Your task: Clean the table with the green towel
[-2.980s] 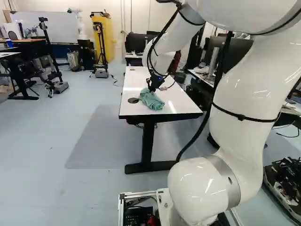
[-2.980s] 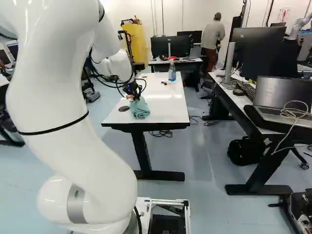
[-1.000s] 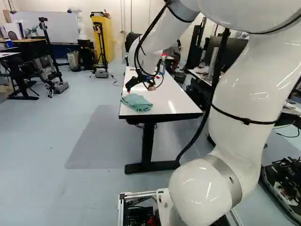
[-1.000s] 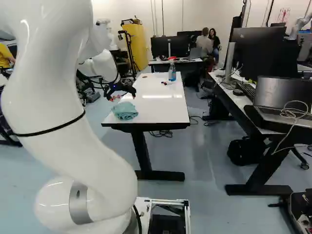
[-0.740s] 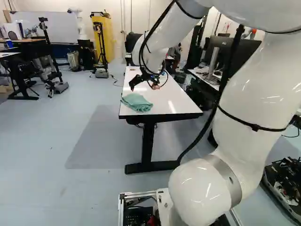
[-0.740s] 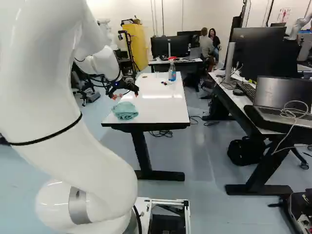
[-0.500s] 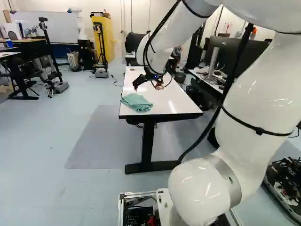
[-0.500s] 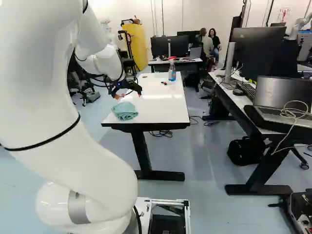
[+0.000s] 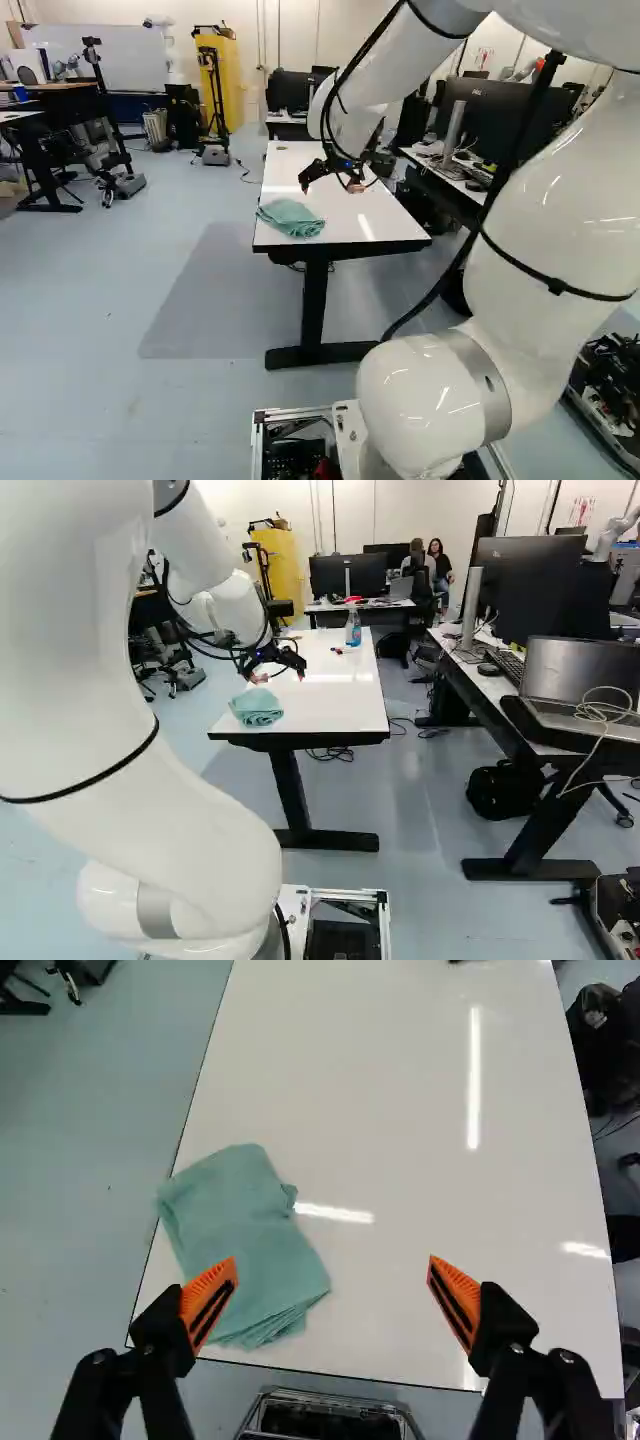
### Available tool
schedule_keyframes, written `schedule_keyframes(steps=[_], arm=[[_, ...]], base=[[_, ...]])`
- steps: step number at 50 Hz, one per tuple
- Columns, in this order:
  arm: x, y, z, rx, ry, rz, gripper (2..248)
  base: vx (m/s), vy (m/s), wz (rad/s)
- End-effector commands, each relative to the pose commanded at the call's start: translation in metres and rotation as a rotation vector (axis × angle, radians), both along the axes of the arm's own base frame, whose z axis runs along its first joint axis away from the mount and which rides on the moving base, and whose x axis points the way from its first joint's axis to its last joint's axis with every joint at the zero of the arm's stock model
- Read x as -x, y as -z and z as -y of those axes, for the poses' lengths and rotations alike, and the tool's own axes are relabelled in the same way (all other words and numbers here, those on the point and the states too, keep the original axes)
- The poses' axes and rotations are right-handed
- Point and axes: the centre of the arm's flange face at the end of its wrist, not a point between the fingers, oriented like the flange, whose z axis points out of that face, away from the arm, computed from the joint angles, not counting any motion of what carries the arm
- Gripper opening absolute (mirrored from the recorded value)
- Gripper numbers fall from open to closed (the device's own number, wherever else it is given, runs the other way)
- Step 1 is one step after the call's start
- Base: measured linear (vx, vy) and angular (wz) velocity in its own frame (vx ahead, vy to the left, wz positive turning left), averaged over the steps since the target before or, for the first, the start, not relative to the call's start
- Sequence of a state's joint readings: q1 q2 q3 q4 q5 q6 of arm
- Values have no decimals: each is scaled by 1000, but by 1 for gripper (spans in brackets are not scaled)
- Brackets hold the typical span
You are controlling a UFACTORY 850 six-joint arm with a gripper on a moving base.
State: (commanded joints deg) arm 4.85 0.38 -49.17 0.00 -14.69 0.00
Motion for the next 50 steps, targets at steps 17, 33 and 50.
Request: schedule_keyframes(steps=[17, 33, 50], arm=[[6, 0, 29, 0, 61, 0, 247], [10, 0, 55, 0, 119, 0, 247], [11, 1, 62, 0, 132, 2, 247]], base=[[0, 0, 0], [0, 0, 0], [0, 0, 0]])
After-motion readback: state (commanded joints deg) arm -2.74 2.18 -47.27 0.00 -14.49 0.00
